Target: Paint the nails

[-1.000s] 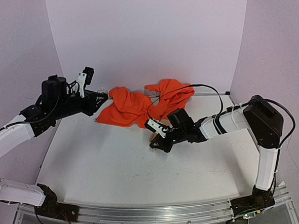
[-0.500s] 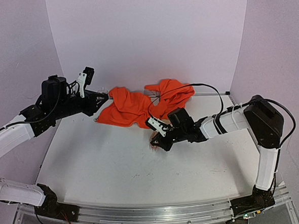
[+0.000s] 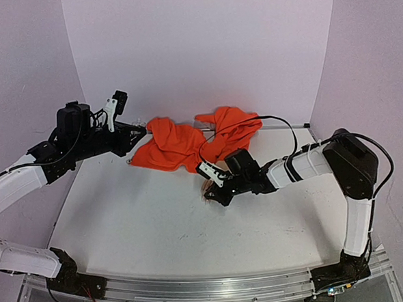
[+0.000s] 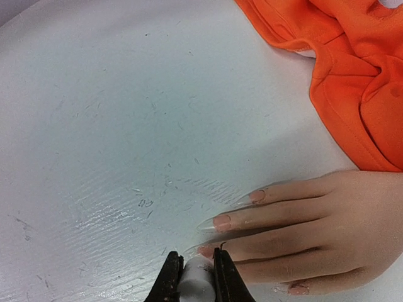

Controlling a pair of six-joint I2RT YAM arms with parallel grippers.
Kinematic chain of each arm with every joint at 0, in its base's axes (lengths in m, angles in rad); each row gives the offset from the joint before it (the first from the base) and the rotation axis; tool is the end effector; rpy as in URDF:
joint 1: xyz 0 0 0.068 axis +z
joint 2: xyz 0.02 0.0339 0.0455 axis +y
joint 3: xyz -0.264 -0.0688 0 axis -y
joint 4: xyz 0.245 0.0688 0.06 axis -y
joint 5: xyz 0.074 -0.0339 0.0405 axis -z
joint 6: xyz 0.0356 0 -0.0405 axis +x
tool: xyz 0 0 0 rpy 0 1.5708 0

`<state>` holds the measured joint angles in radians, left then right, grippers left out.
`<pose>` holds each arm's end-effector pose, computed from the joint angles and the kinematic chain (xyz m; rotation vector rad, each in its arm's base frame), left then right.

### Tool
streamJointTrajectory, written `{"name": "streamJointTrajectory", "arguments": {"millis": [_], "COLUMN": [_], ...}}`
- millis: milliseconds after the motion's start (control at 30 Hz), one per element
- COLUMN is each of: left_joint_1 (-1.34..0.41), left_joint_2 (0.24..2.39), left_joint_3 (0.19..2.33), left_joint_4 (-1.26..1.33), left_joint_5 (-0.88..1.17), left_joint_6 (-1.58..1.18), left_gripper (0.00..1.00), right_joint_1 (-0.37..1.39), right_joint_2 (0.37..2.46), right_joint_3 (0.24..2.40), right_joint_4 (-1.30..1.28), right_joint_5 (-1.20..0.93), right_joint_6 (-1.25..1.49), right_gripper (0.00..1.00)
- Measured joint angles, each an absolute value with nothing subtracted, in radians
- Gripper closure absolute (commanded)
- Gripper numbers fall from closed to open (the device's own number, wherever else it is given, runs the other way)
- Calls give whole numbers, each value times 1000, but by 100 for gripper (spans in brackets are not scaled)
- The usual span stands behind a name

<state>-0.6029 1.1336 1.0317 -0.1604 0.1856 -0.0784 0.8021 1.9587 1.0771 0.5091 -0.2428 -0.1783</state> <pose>0.2132 -0.1547 0.3592 0.6147 1.7742 -0.6442 0.2880 0.3101 0.1675 -1.0781 1.6697 0.6450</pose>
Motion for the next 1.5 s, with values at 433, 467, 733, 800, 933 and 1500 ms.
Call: {"name": "streamJointTrajectory", "arguments": {"millis": [433,467,733,800,933,1500], "left_joint_1": [-601,-601,-600,-600,-600,-598], "left_joint_2": [1134,1134,1134,1134,1134,1134], "left_joint_3": [1032,1032,1032,1032,1032,1032], "left_joint_4": [-160,-160,-161,-161,-161,-161], "left_joint_5": [190,190,190,190,190,191], "left_joint_6": [-78,-78,-78,-78,-78,-78], "left_gripper": [100,100,100,100,100,100], "right_joint_1": [802,802,802,802,802,804], "right_joint_2": [1980,1981,1984,1988,1993,1993], "right_joint_3": [1087,1087,1101,1102,1102,1102], "right_joint_4": [506,505,505,505,504,504], "right_joint_5": [-227,-227,-224,-224,-224,-249], "right_joint_6": [-179,-179,-179,-179,-179,-175], "right_gripper": [100,100,100,100,100,100]}}
